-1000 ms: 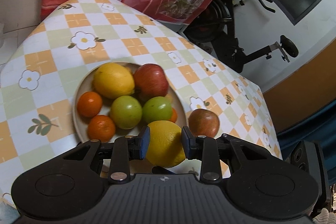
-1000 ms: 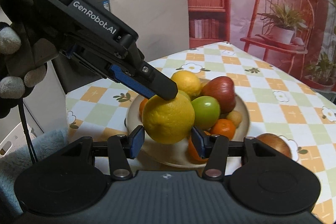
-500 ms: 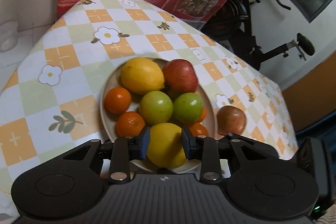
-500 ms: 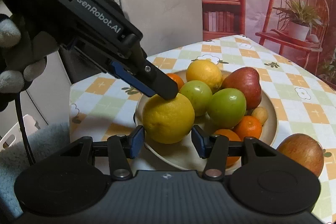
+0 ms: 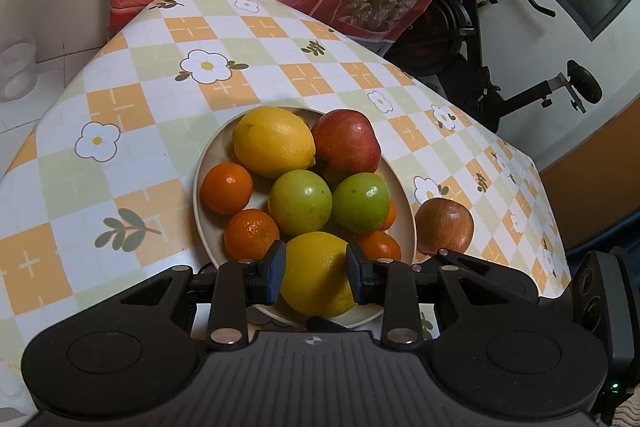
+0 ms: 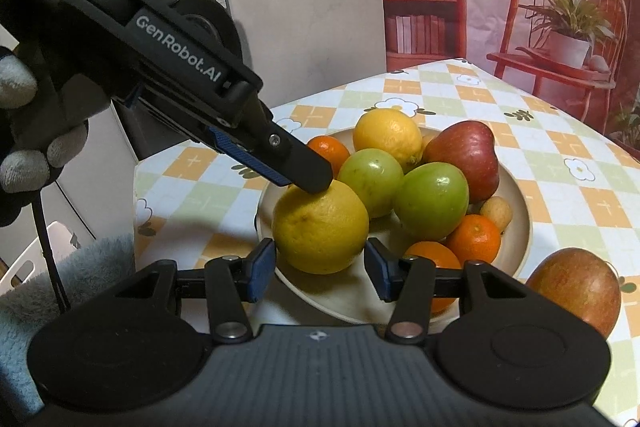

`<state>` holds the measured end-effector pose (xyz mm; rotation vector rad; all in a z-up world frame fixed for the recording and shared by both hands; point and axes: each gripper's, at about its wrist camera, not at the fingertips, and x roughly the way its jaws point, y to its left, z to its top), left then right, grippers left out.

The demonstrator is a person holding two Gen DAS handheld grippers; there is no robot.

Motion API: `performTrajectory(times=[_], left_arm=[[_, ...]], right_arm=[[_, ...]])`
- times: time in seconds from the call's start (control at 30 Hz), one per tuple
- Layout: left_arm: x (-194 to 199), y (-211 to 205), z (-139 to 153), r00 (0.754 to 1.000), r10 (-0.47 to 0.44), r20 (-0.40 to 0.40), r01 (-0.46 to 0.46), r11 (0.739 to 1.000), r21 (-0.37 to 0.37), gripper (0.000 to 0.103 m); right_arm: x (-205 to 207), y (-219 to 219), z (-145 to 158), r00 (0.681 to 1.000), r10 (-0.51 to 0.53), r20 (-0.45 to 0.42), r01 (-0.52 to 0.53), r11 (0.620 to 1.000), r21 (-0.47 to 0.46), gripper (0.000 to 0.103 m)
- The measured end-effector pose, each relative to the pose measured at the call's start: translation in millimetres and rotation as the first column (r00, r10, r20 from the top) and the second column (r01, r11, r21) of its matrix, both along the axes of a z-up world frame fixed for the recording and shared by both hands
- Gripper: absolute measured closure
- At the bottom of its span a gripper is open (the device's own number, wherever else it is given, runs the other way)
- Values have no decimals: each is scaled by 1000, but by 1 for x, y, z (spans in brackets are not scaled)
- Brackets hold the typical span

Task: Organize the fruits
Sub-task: 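Carry the yellow lemon in the left gripper onto the beige plate, then open the left gripper and move both tools back toward the red apple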

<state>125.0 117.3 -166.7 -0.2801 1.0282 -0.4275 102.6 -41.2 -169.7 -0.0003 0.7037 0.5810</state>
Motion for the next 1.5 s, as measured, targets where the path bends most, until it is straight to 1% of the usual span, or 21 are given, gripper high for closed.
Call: performTrajectory(times=[0.3,0.67,0.93,1.03,1.23,1.37,1.4,1.43,1.5], left_arm=[[-6,0,9,999,14,35,-14,1000,6,68],[-7,-13,22,996,9,89,-11,1000,26,67],[-13,-43,32,983,-52,178,38,996,84,67],[-13,-56,33,978,-77,195,59,993,99,67],[-10,-74,31,969,-99,226,74,991,115,66],[-10,-90,29,952,-135,275,98,984,147,66],[-10,-94,29,946,-150,288,108,981,159,65],[-11,-98,28,939,-169,300,121,978,172,59],[-12,-107,25,924,-207,323,148,969,196,51]], right_arm=[[-7,-10,6,1000,-24,-8,23,1000,-10,51],[-19,-32,21,996,-88,21,88,996,-5,51],[-37,-69,33,981,-189,49,188,982,27,51],[-43,-87,34,971,-233,45,232,972,32,51],[-52,-118,24,952,-307,15,306,952,19,51],[-52,-129,16,943,-332,-7,332,943,7,51],[-52,-132,14,941,-339,-15,339,941,10,51],[-52,-136,12,936,-351,-26,351,936,14,51],[-52,-142,10,927,-373,-47,374,927,29,51]])
